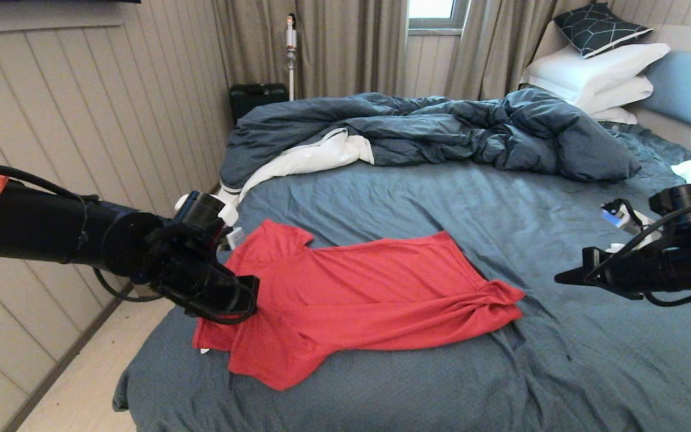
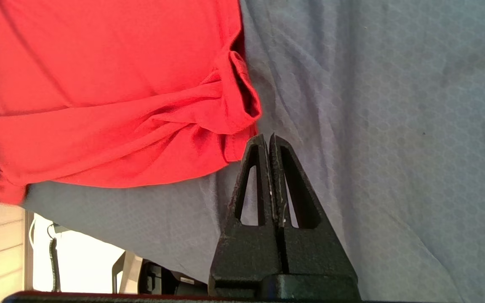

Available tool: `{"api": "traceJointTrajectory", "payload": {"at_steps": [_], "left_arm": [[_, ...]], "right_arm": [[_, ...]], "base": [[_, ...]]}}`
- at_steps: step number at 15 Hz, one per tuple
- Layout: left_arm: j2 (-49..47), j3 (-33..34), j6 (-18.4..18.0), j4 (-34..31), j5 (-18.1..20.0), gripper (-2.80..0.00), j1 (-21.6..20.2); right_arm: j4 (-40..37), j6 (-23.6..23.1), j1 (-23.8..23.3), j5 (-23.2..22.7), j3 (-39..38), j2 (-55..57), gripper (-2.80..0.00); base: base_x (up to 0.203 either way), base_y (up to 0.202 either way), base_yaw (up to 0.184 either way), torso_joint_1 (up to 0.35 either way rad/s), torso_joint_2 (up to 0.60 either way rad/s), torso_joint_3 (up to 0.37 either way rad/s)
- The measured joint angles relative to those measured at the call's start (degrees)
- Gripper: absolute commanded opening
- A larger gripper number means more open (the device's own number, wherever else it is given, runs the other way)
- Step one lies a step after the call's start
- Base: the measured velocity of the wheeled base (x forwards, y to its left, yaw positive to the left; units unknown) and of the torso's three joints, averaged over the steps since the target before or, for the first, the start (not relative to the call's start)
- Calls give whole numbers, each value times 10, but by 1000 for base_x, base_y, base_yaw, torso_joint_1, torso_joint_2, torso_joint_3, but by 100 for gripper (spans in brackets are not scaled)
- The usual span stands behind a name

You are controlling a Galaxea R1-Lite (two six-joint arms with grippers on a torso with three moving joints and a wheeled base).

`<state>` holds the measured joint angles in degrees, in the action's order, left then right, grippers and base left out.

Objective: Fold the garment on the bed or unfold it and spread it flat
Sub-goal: Fold the red T-shirt

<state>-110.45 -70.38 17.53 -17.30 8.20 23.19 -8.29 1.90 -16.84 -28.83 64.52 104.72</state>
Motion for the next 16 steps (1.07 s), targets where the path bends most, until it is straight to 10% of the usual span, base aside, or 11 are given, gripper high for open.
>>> {"api": "traceJointTrajectory", "payload": {"at_steps": [16], "left_arm": [[-184,-320,-16,-114,8,-280,-81]], "right_arm": [[0,0,2,1,0,15,-280]], "base": [[0,0,0,0,0,0]]}}
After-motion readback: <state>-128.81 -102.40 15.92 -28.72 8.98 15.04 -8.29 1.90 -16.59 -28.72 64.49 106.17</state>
